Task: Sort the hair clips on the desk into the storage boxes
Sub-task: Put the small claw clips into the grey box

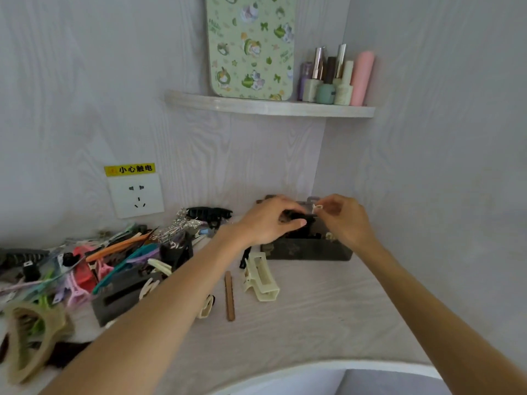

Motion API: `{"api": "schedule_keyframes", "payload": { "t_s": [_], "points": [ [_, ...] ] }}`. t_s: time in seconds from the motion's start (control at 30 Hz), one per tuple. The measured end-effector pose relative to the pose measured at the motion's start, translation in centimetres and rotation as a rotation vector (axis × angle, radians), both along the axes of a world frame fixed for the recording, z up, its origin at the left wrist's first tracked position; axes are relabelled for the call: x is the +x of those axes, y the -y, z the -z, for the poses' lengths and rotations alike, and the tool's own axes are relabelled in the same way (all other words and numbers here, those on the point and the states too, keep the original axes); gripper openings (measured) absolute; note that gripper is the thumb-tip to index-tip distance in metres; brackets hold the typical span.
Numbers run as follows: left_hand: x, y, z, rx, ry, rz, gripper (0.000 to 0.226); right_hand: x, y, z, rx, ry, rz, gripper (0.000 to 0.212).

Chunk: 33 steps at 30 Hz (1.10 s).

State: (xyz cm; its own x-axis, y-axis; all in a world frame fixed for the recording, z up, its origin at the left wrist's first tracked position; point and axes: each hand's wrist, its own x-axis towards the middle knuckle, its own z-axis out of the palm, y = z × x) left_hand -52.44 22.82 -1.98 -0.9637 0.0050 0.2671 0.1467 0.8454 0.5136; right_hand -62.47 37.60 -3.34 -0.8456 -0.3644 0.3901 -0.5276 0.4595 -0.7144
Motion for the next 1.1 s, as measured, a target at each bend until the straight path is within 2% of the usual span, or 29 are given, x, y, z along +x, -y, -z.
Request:
{"api": "schedule_keyframes", "payload": {
  "t_s": [0.1, 0.17, 0.27, 0.37, 0.47, 0.53, 0.63, 0.73, 0.8, 0.93, 1.03, 1.1],
  "points": [
    [-0.1, 0.4, 0.2, -0.016, 0.071, -0.013, 0.049, -0.3, -0.5, 0.3, 0.196, 0.02, -0.053, 0.023],
    [0.8, 1.4, -0.1, -0.074, 0.036, -0.088, 0.052, -0.2, -0.7, 0.4, 0.363, 0.065, -0.113, 0.028],
    [3.4, 3.2, -1.2, -0.033, 0.046, -0.166, 0.046, 0.5, -0.7, 0.4, 0.42, 0.033, -0.14, 0.03],
    [7.6, 4.8, -2.6, -0.063, 0.27, -0.121, 0.043, 2.5, -0.3, 0.0, 0.328, -0.06, -0.186, 0.025],
    [12.6, 5.7, -3.5, -0.183, 0.551, -0.06, 0.057, 6.5, 1.1, -0.6, 0.308, -0.094, -0.372, 0.024],
    [15.0, 6.0, -3.1, -0.307, 0.647, -0.046, 0.064, 9.4, 2.4, -0.7, 0.331, -0.118, -0.52, 0.024],
    [16.6, 6.8, -1.1, -0.404, 0.534, -0.063, 0.054, 13.1, 4.2, -0.6, 0.607, -0.119, -0.74, 0.04],
    [18.0, 7.9, -0.3, -0.25, 0.343, -0.126, 0.04, 15.2, 5.6, 0.1, 0.864, -0.208, -0.728, 0.057],
    [18.5, 8.4, -0.5, -0.085, 0.266, -0.133, 0.038, 15.8, 6.2, 0.9, 0.832, -0.282, -0.655, 0.059],
    [18.1, 8.9, -1.1, 0.172, 0.105, -0.213, 0.037, 16.6, 6.9, 2.1, 0.672, -0.209, -0.59, 0.044],
    [15.2, 8.8, -1.0, 0.125, 0.081, -0.271, 0.04, 16.2, 7.0, 2.0, 0.661, -0.211, -0.558, 0.036],
    [12.4, 8.3, -0.3, 0.05, 0.144, -0.273, 0.041, 15.7, 7.0, 1.9, 0.686, -0.209, -0.543, 0.041]
  ]
}}
